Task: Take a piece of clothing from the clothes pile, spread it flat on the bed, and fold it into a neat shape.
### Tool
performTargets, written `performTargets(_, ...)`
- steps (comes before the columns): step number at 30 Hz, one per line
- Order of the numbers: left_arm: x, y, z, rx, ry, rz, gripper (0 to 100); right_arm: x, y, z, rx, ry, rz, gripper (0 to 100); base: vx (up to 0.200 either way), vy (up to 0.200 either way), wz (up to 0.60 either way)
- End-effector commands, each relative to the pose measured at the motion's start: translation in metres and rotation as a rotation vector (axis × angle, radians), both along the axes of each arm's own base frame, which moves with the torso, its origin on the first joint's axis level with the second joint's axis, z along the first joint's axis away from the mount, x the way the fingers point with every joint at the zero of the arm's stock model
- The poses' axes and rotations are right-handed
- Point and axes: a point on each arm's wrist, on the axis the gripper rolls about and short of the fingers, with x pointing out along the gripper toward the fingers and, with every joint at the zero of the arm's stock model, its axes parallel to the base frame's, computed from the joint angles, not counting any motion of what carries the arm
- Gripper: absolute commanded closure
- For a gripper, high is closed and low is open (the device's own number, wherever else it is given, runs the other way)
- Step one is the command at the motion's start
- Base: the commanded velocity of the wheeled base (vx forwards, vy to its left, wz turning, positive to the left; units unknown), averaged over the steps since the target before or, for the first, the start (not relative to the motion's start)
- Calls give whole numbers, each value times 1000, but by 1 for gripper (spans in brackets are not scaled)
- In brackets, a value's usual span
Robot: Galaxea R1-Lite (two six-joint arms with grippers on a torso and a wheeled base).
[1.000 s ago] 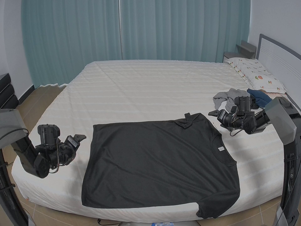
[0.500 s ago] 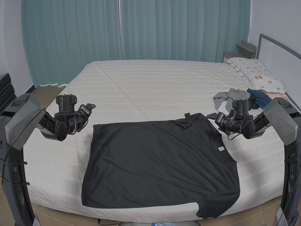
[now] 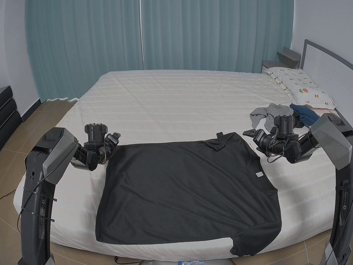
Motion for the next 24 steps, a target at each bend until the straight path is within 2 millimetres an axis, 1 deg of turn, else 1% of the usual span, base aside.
performTargets(1,3,-1,-13,4,12,0,0,0,3,0,0,-1,8,0,0,0,0)
performTargets(6,3,-2,-13,4,12,-1,0,0,3,-2,0,2,6,0,0,0,0)
performTargets(7,3,-2,-13,4,12,-1,100,0,3,-2,0,2,6,0,0,0,0)
performTargets(11,3,-2,-12,6,3,3,100,3,1,-12,-2,21,1,0,0,0,0)
performTargets(16,7,-1,-7,21,-72,51,100,5,-1,-18,-3,30,-2,0,0,0,0)
performTargets(20,7,3,-6,27,-96,75,100,5,1,-18,-2,28,1,0,0,0,0)
performTargets(24,8,5,-5,28,-106,82,100,5,3,-22,-3,38,6,0,0,0,0)
